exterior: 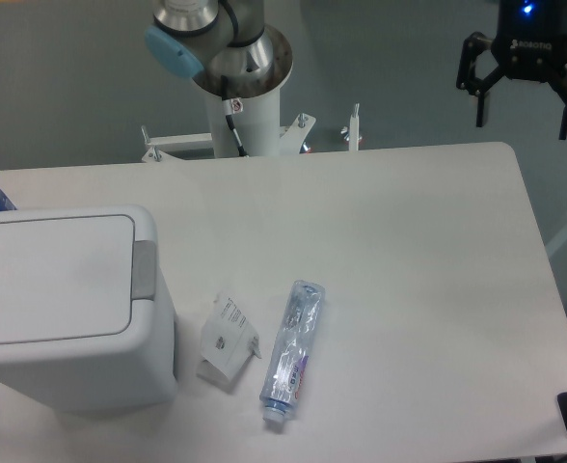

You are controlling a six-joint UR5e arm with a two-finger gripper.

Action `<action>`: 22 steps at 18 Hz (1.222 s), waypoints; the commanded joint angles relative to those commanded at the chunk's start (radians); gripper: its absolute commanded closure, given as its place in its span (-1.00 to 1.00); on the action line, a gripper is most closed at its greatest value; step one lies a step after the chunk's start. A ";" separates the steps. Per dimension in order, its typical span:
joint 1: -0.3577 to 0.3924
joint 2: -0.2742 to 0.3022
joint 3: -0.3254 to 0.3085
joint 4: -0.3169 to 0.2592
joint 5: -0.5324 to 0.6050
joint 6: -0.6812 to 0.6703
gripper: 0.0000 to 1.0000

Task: Open the trash can
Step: 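Move the open gripper down toward the white trash can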

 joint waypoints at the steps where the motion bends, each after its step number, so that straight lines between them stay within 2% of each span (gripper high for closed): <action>1: -0.002 0.002 -0.003 0.009 0.000 0.000 -1.00; 3: -0.008 0.012 -0.014 0.021 0.000 -0.003 -1.00; 6: -0.034 0.014 -0.017 0.028 0.003 -0.076 -1.00; 9: -0.051 0.014 -0.020 0.074 0.005 -0.149 -1.00; 11: -0.067 0.017 -0.023 0.081 0.012 -0.181 -1.00; 19: -0.117 0.017 -0.019 0.078 0.012 -0.342 -1.00; 22: -0.155 0.014 -0.019 0.083 0.017 -0.469 -1.00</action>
